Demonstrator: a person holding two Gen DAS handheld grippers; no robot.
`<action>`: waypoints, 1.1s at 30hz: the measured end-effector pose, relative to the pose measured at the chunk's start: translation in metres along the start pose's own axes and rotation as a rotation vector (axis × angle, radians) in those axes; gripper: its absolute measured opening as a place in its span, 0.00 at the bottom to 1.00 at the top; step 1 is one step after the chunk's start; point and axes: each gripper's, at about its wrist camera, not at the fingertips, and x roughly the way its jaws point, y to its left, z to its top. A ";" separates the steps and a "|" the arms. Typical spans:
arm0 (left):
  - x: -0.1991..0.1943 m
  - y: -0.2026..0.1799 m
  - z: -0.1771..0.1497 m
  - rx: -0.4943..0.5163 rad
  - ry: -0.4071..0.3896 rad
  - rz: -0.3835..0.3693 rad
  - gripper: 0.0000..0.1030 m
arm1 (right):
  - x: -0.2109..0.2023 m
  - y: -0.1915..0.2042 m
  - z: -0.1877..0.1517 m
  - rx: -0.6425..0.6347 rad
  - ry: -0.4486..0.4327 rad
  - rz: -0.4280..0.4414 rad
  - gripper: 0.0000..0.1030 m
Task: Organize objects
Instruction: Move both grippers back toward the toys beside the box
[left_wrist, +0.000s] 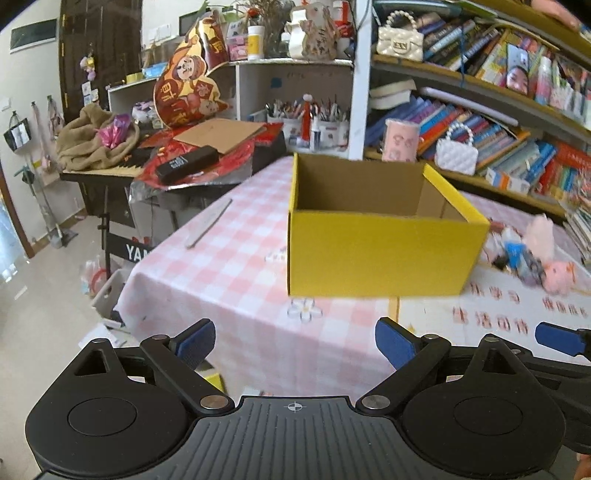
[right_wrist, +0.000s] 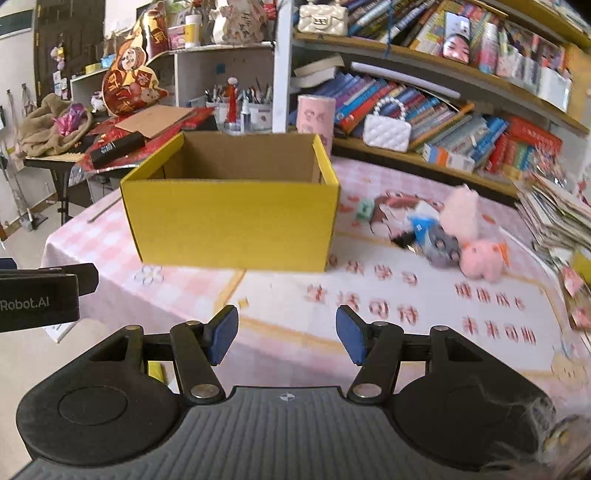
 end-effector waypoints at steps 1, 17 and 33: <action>-0.003 -0.001 -0.004 0.006 0.005 -0.004 0.92 | -0.004 -0.001 -0.005 0.007 0.004 -0.008 0.55; -0.018 -0.053 -0.034 0.145 0.060 -0.169 0.93 | -0.041 -0.058 -0.048 0.175 0.058 -0.207 0.56; -0.003 -0.148 -0.032 0.306 0.092 -0.338 0.93 | -0.049 -0.139 -0.065 0.326 0.099 -0.370 0.59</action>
